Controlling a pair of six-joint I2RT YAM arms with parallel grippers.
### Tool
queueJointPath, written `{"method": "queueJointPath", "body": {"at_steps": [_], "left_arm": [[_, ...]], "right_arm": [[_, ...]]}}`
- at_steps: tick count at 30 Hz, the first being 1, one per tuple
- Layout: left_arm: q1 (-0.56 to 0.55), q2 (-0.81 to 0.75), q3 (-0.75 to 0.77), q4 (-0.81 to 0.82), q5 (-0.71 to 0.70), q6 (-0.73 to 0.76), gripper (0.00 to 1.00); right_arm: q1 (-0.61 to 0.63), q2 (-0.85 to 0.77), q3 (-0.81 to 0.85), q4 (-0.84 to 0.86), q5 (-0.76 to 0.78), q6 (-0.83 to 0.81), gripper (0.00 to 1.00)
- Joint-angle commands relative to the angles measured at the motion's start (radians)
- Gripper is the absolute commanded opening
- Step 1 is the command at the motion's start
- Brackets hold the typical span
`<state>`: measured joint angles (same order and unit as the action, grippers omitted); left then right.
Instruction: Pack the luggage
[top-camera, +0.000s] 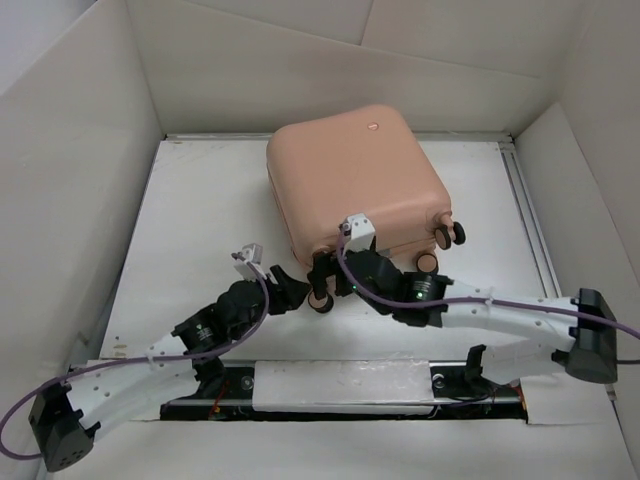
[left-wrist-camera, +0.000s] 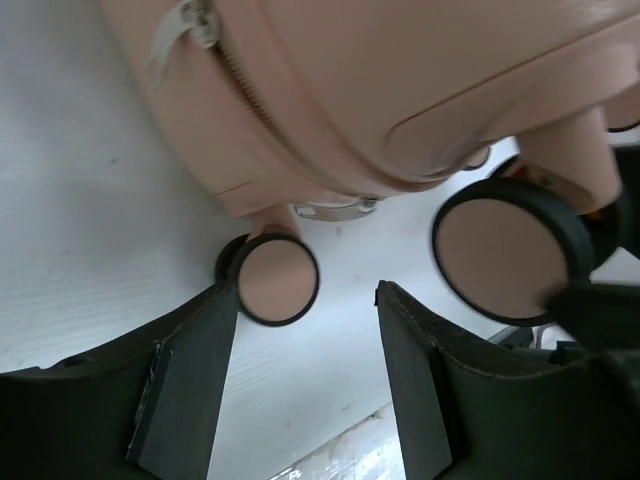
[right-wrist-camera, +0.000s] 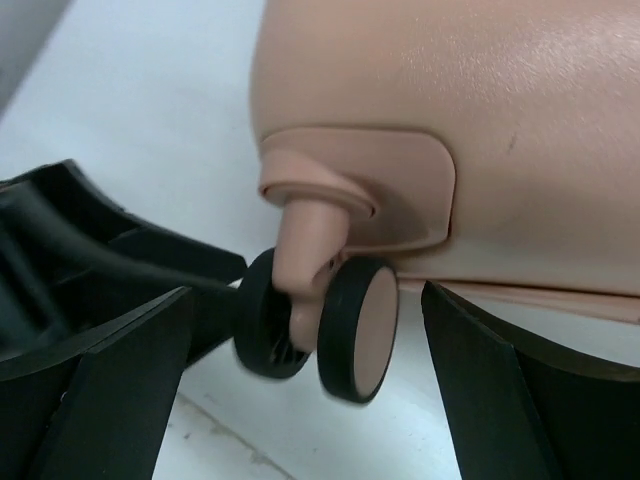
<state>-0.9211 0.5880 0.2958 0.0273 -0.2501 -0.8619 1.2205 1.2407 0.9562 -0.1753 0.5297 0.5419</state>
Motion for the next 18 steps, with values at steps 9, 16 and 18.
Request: {"method": "queueJointPath", "body": {"at_steps": [9, 16, 18], "left_arm": [[-0.107, 0.257, 0.048, 0.304, -0.047, 0.127, 0.53], [-0.188, 0.384, 0.088, 0.416, -0.267, 0.145, 0.56], [-0.188, 0.418, 0.088, 0.444, -0.297, 0.158, 0.56]], "right_arm": [[-0.147, 0.135, 0.122, -0.05, -0.132, -0.065, 0.61], [-0.188, 0.124, 0.122, -0.009, -0.24, -0.097, 0.13], [-0.188, 0.124, 0.122, 0.0, -0.275, -0.097, 0.11]]}}
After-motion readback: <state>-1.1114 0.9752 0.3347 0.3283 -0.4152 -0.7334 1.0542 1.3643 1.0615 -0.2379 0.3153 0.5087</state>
